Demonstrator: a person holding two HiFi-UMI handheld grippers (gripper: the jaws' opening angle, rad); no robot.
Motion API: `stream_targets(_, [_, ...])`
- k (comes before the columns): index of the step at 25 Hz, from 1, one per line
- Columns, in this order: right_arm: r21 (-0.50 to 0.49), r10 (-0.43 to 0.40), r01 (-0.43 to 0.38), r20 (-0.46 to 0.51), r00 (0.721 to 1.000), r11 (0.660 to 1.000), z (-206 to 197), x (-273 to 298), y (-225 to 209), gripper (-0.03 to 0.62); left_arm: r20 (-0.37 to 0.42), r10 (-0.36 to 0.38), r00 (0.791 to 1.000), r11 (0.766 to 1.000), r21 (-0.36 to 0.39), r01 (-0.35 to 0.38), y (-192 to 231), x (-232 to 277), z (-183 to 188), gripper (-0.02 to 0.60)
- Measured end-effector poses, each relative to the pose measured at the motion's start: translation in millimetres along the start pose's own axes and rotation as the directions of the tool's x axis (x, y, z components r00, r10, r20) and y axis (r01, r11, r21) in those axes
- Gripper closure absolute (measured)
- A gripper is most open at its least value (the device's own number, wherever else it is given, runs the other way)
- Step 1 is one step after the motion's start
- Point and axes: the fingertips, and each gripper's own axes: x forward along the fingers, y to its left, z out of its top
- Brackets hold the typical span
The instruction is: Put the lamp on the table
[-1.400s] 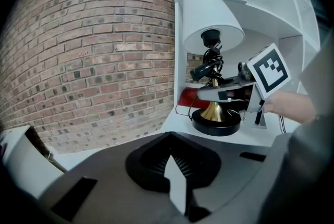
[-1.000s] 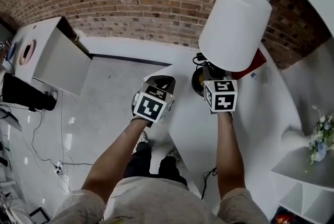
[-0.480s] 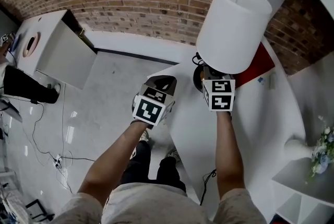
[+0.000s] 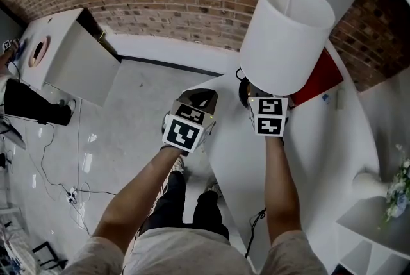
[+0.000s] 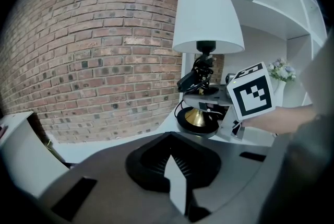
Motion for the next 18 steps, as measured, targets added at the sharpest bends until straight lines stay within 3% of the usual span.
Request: stream_targets(18, [0.018, -0.008, 0.008, -0.017, 1.000, 1.000, -4.5, 8.0, -1.9, 0.534, -0.016, -0.021, 1.000, 1.000, 0.021, 0.021, -4.7, 6.2, -6.4, 0.583])
